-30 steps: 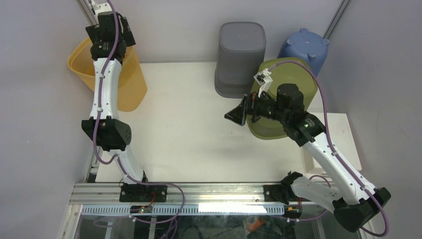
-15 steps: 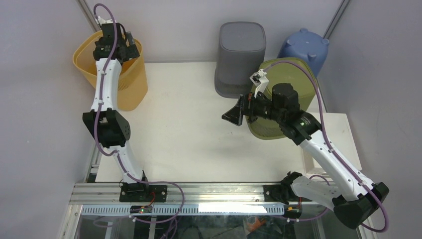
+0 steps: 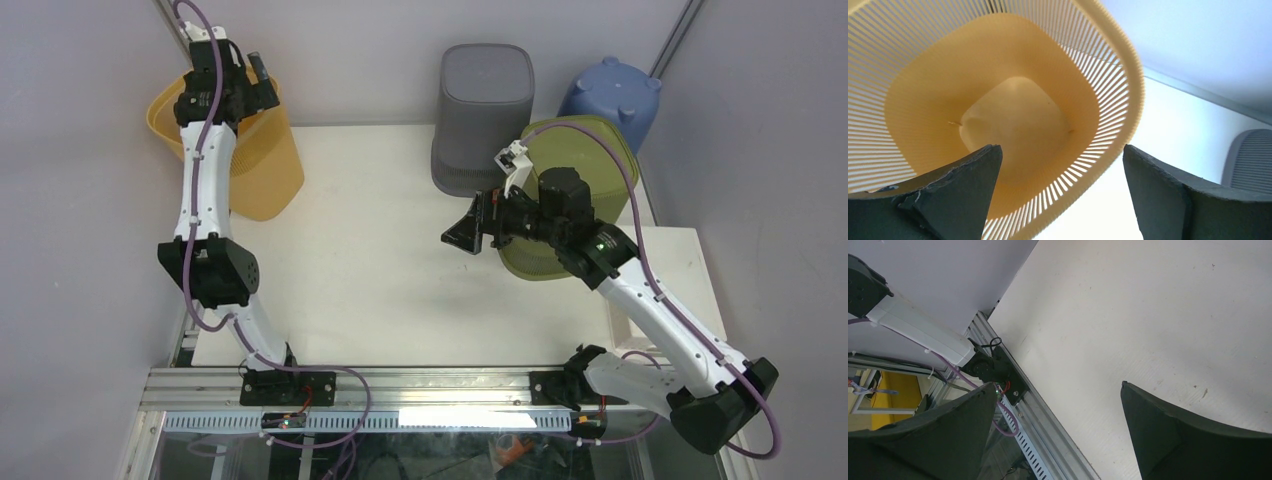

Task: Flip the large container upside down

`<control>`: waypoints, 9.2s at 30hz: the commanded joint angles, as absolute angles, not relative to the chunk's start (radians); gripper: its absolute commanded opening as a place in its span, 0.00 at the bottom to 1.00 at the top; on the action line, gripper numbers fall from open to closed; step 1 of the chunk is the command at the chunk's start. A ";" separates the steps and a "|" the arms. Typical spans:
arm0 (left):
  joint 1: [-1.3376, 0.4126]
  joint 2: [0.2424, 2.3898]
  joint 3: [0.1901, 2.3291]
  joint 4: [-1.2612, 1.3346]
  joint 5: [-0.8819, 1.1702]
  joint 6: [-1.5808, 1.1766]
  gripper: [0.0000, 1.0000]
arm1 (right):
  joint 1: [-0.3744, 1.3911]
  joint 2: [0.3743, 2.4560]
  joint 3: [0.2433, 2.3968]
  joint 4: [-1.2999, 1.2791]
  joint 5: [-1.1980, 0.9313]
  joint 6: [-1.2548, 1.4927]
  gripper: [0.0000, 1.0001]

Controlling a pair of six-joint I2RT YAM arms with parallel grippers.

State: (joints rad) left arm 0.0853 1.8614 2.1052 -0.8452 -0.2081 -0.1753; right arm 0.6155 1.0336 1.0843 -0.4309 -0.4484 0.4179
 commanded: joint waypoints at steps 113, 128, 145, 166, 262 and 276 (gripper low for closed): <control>0.042 1.439 1.317 -0.750 0.608 -0.346 0.34 | 1.000 1.100 1.052 -0.396 0.095 0.782 0.99; -0.021 1.368 1.351 -0.813 0.541 -0.290 0.49 | 1.011 1.074 1.037 -0.515 0.267 0.869 1.00; -0.053 1.280 1.460 -0.841 0.308 -0.262 0.68 | 1.012 1.106 1.022 -0.455 0.227 0.886 1.00; -0.053 1.311 1.363 -0.852 0.240 -0.258 0.17 | 1.011 1.096 1.050 -0.330 0.149 0.810 0.97; -0.115 1.006 1.462 -0.456 0.100 -0.449 0.86 | 0.887 1.612 1.518 -0.379 0.056 0.509 0.99; -0.116 0.985 1.404 -0.457 0.147 -0.477 0.99 | 0.876 1.418 1.402 -0.531 0.109 0.456 0.99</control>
State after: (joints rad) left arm -0.1116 0.9867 1.4242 -0.5152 0.1108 -0.4587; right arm 0.8730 1.5749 1.4506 -0.5011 0.0235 0.4545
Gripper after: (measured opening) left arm 0.986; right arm 0.991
